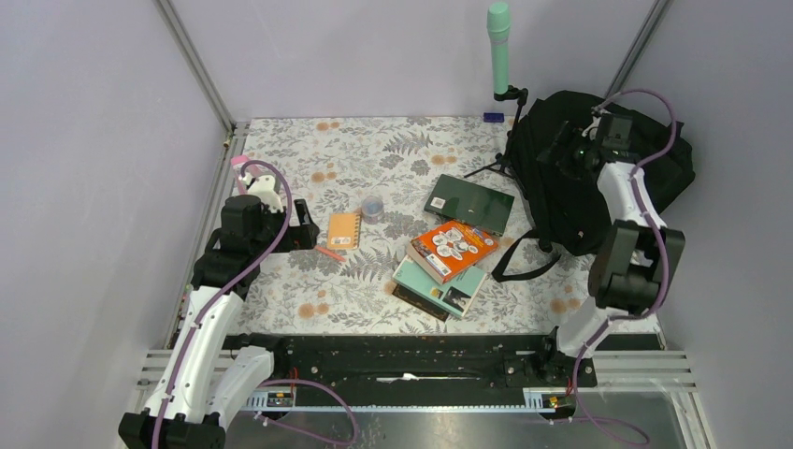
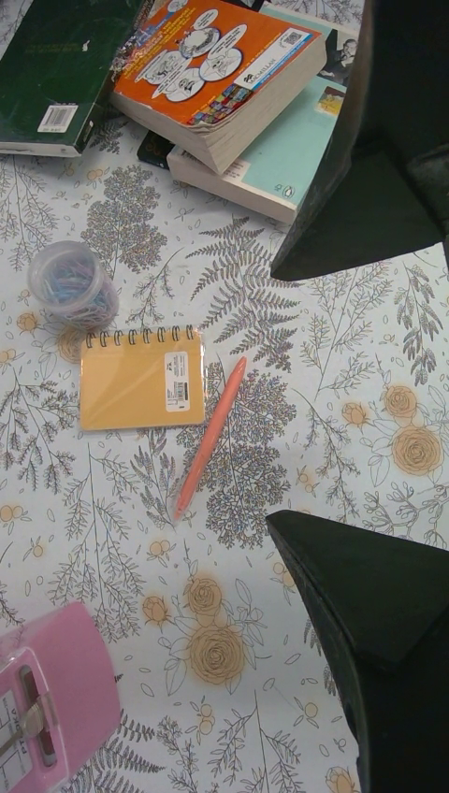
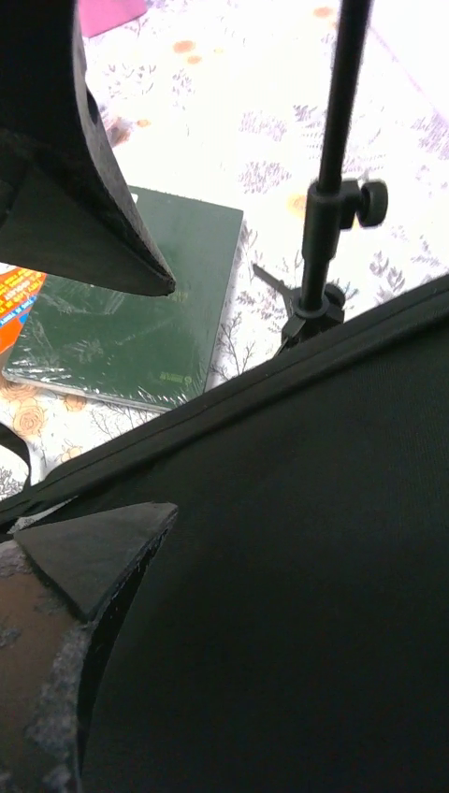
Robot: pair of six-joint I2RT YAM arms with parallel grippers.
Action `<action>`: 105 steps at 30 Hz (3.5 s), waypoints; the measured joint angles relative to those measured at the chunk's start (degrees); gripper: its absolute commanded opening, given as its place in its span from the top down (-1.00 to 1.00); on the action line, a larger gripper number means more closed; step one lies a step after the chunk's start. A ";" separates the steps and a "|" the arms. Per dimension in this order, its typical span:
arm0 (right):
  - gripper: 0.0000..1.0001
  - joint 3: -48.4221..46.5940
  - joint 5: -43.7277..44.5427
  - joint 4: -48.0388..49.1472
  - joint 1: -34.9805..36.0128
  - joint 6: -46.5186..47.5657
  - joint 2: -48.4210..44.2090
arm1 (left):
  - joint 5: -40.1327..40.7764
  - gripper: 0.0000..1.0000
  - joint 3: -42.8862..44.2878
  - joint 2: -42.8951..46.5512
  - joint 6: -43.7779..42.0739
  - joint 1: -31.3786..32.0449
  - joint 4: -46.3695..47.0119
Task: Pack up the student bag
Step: Adjust the student bag at the center of the board, then pick up the student bag at the center of the board.
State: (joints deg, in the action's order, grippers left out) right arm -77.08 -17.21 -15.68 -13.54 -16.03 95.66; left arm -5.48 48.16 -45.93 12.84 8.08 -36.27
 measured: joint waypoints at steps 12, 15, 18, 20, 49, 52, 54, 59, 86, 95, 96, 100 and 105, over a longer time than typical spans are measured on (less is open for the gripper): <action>-0.69 -19.74 3.15 -15.58 3.89 14.47 16.90 | 0.02 -0.98 0.00 -0.70 0.00 0.11 0.00; -0.68 -21.51 2.89 -16.24 4.31 15.96 18.58 | 0.04 -0.98 0.00 -0.70 0.00 0.11 -0.02; -0.64 -23.02 2.38 -16.94 4.66 17.46 20.98 | 0.07 -0.97 0.00 -0.70 0.00 0.11 -0.02; -0.58 -23.65 1.75 -17.20 4.70 18.01 22.43 | 0.07 -0.98 0.00 -0.70 0.00 0.11 0.00; 1.00 -12.55 8.98 -10.80 4.98 6.62 11.65 | 0.70 -0.98 0.00 -1.90 0.00 0.11 0.00; 1.00 -7.54 13.22 -9.84 4.81 4.33 2.05 | 0.70 -0.98 0.00 -1.90 0.00 0.11 -0.02; 1.00 -3.30 15.04 -8.17 4.63 2.43 -4.96 | 0.81 -0.98 0.00 -1.86 -0.02 0.11 0.00; 1.00 6.67 16.41 -5.64 4.31 -1.99 -23.17 | 2.01 -0.98 -0.02 -0.85 -0.33 0.11 0.00; 1.00 8.83 -20.04 -5.49 25.62 -3.87 -44.63 | -15.15 -0.98 3.17 -2.23 10.27 26.58 20.50; 1.00 10.58 -23.58 -4.50 32.39 -3.04 -45.46 | -13.42 -0.98 3.23 -17.05 19.21 39.56 36.83; 1.00 10.84 -24.15 -4.50 32.41 -3.06 -46.16 | -13.35 -0.98 3.23 -18.43 19.71 40.13 38.14; 1.00 11.87 -25.99 -4.44 32.44 -3.13 -49.55 | -11.85 -0.98 5.46 -24.46 20.26 41.79 40.04; 1.00 12.46 -27.71 -4.46 32.68 -3.13 -52.76 | -10.54 -0.88 10.73 -31.47 20.74 43.06 41.11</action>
State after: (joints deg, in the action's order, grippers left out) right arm -64.62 -44.93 -20.14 19.14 -19.16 42.89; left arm -16.01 58.89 -77.41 33.58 51.13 4.84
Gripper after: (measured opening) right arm 0.033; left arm 0.986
